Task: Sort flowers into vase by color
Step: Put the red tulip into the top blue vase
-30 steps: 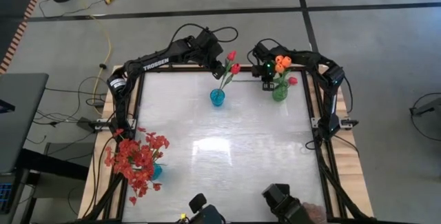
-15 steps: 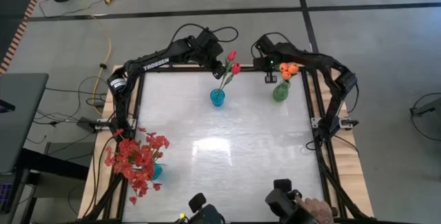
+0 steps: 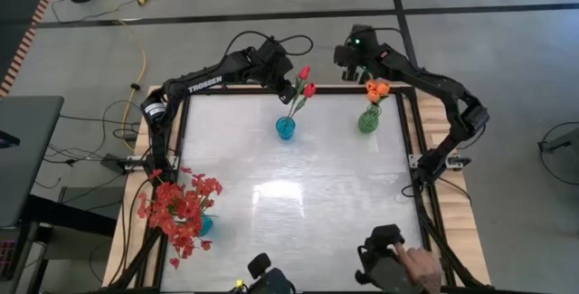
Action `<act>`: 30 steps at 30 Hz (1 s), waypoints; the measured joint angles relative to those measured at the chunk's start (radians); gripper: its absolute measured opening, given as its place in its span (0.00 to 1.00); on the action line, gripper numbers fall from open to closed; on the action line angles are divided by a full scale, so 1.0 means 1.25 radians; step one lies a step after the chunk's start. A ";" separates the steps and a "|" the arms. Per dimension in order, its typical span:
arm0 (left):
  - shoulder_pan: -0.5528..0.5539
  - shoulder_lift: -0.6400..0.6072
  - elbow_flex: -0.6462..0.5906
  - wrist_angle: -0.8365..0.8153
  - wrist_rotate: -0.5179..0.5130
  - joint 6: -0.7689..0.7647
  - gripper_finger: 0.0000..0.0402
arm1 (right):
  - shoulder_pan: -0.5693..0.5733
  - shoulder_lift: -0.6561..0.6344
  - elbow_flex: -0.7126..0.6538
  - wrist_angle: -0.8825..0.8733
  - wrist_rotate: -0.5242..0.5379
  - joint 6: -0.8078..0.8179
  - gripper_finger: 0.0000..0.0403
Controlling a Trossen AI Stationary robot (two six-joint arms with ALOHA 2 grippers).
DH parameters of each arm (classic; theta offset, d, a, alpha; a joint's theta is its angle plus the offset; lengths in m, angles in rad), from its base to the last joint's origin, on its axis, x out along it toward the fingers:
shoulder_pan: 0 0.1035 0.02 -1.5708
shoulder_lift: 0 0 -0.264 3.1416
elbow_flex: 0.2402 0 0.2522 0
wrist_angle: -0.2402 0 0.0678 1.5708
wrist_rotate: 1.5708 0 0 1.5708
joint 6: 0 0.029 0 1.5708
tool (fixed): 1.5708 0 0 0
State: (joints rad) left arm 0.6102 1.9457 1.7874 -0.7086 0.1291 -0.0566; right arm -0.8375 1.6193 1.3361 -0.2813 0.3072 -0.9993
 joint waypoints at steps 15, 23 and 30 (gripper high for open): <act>0.000 0.000 0.000 0.000 0.000 -0.007 0.29 | 0.004 -0.071 0.000 0.460 0.154 -0.239 0.05; 0.030 -0.049 0.000 -0.020 0.004 -0.021 0.29 | 0.067 -0.181 0.001 0.483 0.112 -0.343 0.05; 0.093 -0.146 0.000 -0.064 0.120 -0.108 0.29 | 0.191 -0.243 0.001 0.476 0.076 -0.484 0.05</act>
State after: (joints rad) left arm 0.7259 1.7627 1.7870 -0.7886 0.2795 -0.1922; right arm -0.5991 1.3157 1.3373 0.3139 0.4022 -1.6039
